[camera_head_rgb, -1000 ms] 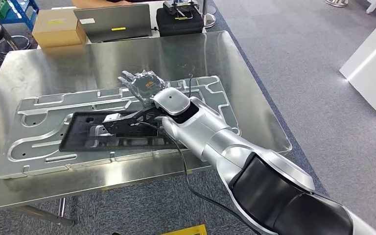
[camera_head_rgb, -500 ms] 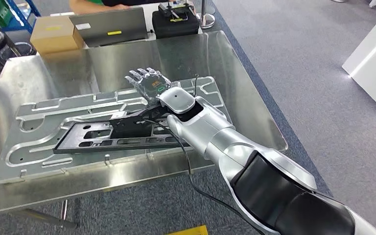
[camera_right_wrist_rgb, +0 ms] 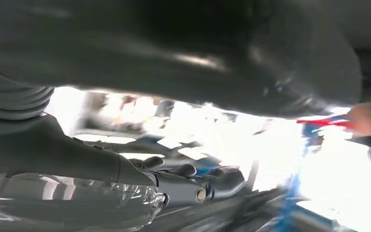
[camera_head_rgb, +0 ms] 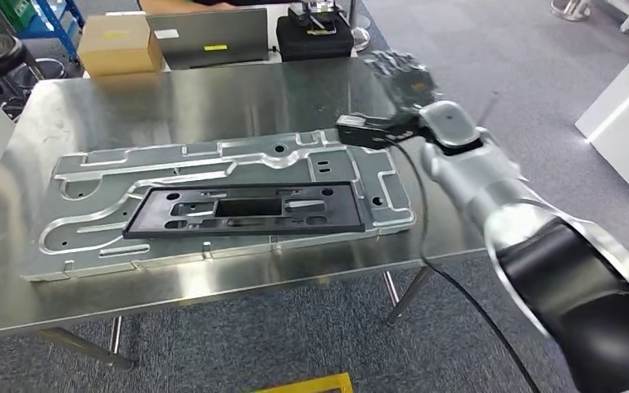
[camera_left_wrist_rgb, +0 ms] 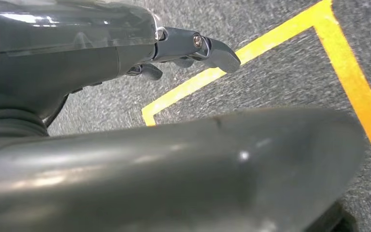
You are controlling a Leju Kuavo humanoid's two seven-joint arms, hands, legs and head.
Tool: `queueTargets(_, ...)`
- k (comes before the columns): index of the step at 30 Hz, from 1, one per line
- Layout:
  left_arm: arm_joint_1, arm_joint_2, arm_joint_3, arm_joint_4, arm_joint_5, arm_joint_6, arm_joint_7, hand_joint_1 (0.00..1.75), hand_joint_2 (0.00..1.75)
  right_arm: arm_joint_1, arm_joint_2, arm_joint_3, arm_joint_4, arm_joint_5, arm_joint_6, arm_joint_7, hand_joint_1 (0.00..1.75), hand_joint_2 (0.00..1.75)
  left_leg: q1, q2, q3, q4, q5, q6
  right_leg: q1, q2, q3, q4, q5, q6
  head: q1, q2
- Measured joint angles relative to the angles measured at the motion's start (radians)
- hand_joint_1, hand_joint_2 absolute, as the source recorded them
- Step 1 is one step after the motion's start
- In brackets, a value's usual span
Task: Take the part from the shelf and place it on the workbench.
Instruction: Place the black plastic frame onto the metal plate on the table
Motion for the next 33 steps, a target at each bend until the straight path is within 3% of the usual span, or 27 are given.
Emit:
queueTargets(2,0.005,0.001,0.003,0.0,-0.001,0.0,-0.001,0.0,0.0,0.046,-0.12,-0.042,-0.004,-0.024,-0.077,-0.025,0.0,0.0,-0.002,-0.007,-0.018,0.0,0.013,0.01,-0.001,0.005,-0.045,0.13,-0.084,0.01,0.0,0.0)
queueTargets(3,0.009,0.001,0.004,0.0,-0.002,0.0,-0.001,0.0,0.0,0.082,-0.181,-0.07,-0.009,-0.049,-0.118,-0.044,0.0,0.0,-0.004,-0.012,-0.027,0.0,0.02,0.013,-0.001,0.006,-0.059,0.184,-0.108,0.012,0.0,0.0)
queueTargets(4,0.013,0.002,0.006,0.0,-0.001,0.001,-0.001,0.0,0.0,0.125,-0.242,-0.102,-0.015,-0.079,-0.155,-0.068,0.0,0.0,-0.006,-0.016,-0.036,0.001,0.026,0.014,-0.001,0.006,-0.057,0.205,-0.114,0.012,0.0,0.0)
queueTargets(5,0.018,0.003,0.008,0.0,-0.001,0.002,-0.001,0.0,0.0,0.169,-0.297,-0.136,-0.022,-0.108,-0.183,-0.093,0.0,0.0,-0.009,-0.02,-0.044,0.001,0.033,0.016,-0.001,0.007,-0.036,0.186,-0.101,0.009,0.0,0.0)
queueTargets(8,0.023,0.004,0.013,0.0,0.007,0.01,-0.004,0.0,0.0,0.29,-0.441,-0.254,-0.059,-0.19,-0.241,-0.157,0.0,0.0,-0.019,-0.023,-0.061,0.0,0.051,0.014,0.008,0.002,0.103,-0.019,-0.043,-0.014,0.0,0.0)
queueTargets(9,0.022,0.005,0.014,0.0,0.01,0.014,-0.005,0.0,0.0,0.335,-0.48,-0.298,-0.076,-0.212,-0.261,-0.17,0.0,0.0,-0.021,-0.022,-0.063,-0.002,0.056,0.011,0.013,-0.001,0.135,-0.069,-0.034,-0.019,0.0,0.0)
queueTargets(10,0.021,0.005,0.016,0.0,0.013,0.016,-0.006,0.0,0.0,0.387,-0.511,-0.346,-0.094,-0.233,-0.285,-0.181,0.0,0.0,-0.02,-0.021,-0.063,-0.005,0.061,0.007,0.018,-0.004,0.15,-0.095,-0.031,-0.022,0.0,0.0)
queueTargets(13,0.021,0.004,0.025,0.0,0.022,0.025,-0.009,0.0,0.0,0.581,-0.556,-0.522,-0.164,-0.244,-0.355,-0.211,0.0,0.0,-0.019,-0.019,-0.066,-0.01,0.065,-0.009,0.02,-0.012,0.147,-0.122,-0.004,-0.034,0.001,0.0)
queueTargets(14,0.022,0.004,0.029,0.0,0.025,0.028,-0.011,0.0,0.0,0.652,-0.555,-0.59,-0.195,-0.224,-0.365,-0.221,0.0,0.0,-0.02,-0.014,-0.072,0.005,0.039,-0.013,0.017,-0.015,0.141,-0.13,0.009,-0.04,0.0,0.0)
queueTargets(15,0.022,0.004,0.033,0.0,0.028,0.031,-0.013,0.0,0.0,0.727,-0.549,-0.663,-0.228,-0.196,-0.371,-0.237,0.0,0.0,-0.02,-0.009,-0.082,0.041,-0.006,-0.017,0.013,-0.018,0.132,-0.137,0.023,-0.044,0.0,0.0)
queueTargets(17,0.022,0.004,0.037,0.0,0.031,0.036,-0.018,0.0,0.0,0.859,-0.516,-0.819,-0.292,-0.129,-0.374,-0.288,0.0,0.0,-0.018,0.003,-0.104,0.156,-0.117,-0.025,0.012,-0.022,0.106,-0.137,0.044,-0.048,0.0,0.0)
queueTargets(18,0.022,0.004,0.039,0.0,0.032,0.039,-0.021,0.0,0.0,0.914,-0.487,-0.905,-0.319,-0.097,-0.375,-0.323,0.0,0.0,-0.017,0.006,-0.108,0.213,-0.148,-0.03,0.012,-0.024,0.091,-0.135,0.053,-0.048,0.0,0.0)
queueTargets(19,0.021,0.004,0.042,0.0,0.034,0.042,-0.022,0.0,0.0,0.957,-0.451,-0.992,-0.339,-0.071,-0.375,-0.361,0.0,0.0,-0.016,0.008,-0.101,0.249,-0.153,-0.033,0.011,-0.025,0.076,-0.133,0.063,-0.047,0.0,0.0)
queueTargets(21,0.019,0.004,0.045,0.0,0.037,0.048,-0.022,0.0,0.0,1.02,-0.371,-1.164,-0.36,-0.04,-0.375,-0.433,0.0,0.0,-0.016,0.01,-0.041,0.23,-0.107,-0.034,0.01,-0.025,0.042,-0.123,0.081,-0.043,0.0,0.0)
queueTargets(22,0.018,0.004,0.047,0.0,0.038,0.05,-0.021,0.0,0.0,1.042,-0.333,-1.245,-0.363,-0.031,-0.375,-0.463,0.0,0.0,-0.017,0.01,0.012,0.173,-0.086,-0.032,0.009,-0.024,0.026,-0.115,0.089,-0.041,0.0,0.0)
queueTargets(23,0.017,0.004,0.048,0.0,0.039,0.052,-0.019,0.0,0.0,1.058,-0.296,-1.322,-0.362,-0.024,-0.375,-0.489,0.0,0.0,-0.019,0.009,0.074,0.095,-0.087,-0.029,0.009,-0.024,0.013,-0.108,0.097,-0.037,0.0,0.0)
queueTargets(25,0.016,0.004,0.051,0.0,0.041,0.054,-0.014,0.0,0.0,1.077,-0.233,-1.458,-0.349,-0.015,-0.376,-0.536,0.0,0.0,-0.024,0.007,0.155,-0.023,-0.114,-0.018,0.008,-0.022,0.003,-0.102,0.112,-0.028,0.0,0.0)
queueTargets(26,0.016,0.004,0.053,0.0,0.042,0.055,-0.011,0.0,0.0,1.083,-0.206,-1.517,-0.336,-0.015,-0.376,-0.552,0.0,0.0,-0.027,0.007,0.169,-0.049,-0.122,-0.012,0.008,-0.021,0.004,-0.104,0.12,-0.023,0.0,0.0)
queueTargets(28,0.016,0.003,0.056,0.0,0.045,0.056,-0.004,0.0,0.0,1.092,-0.156,-1.622,-0.287,-0.026,-0.376,-0.568,0.0,0.0,-0.026,0.012,0.16,-0.059,-0.104,0.001,0.005,-0.015,0.005,-0.109,0.131,-0.011,0.0,0.0)
queueTargets(29,0.016,0.003,0.058,0.0,0.046,0.057,-0.001,0.0,0.0,1.097,-0.13,-1.671,-0.253,-0.036,-0.375,-0.565,0.0,0.0,-0.024,0.015,0.152,-0.061,-0.092,0.008,0.003,-0.01,0.001,-0.099,0.111,-0.006,0.0,0.0)
queueTargets(30,0.015,0.003,0.059,0.0,0.046,0.058,0.003,0.0,0.0,1.103,-0.105,-1.717,-0.215,-0.048,-0.368,-0.555,0.0,0.0,-0.021,0.019,0.142,-0.065,-0.078,0.014,0.001,-0.004,-0.007,-0.073,0.071,0.0,0.0,0.0)
queueTargets(32,0.014,0.003,0.059,0.0,0.042,0.059,0.007,0.0,0.0,1.112,-0.054,-1.795,-0.14,-0.077,-0.335,-0.525,0.0,0.0,-0.021,0.024,0.114,-0.065,-0.053,0.019,-0.005,0.002,-0.032,0.038,-0.044,0.011,0.0,0.0)
queueTargets(33,0.014,0.003,0.059,0.0,0.039,0.06,0.006,0.0,0.0,1.117,-0.029,-1.825,-0.107,-0.1,-0.293,-0.506,0.0,0.0,-0.023,0.026,0.097,-0.063,-0.04,0.018,-0.008,0.003,-0.043,0.107,-0.082,0.015,0.0,0.0)
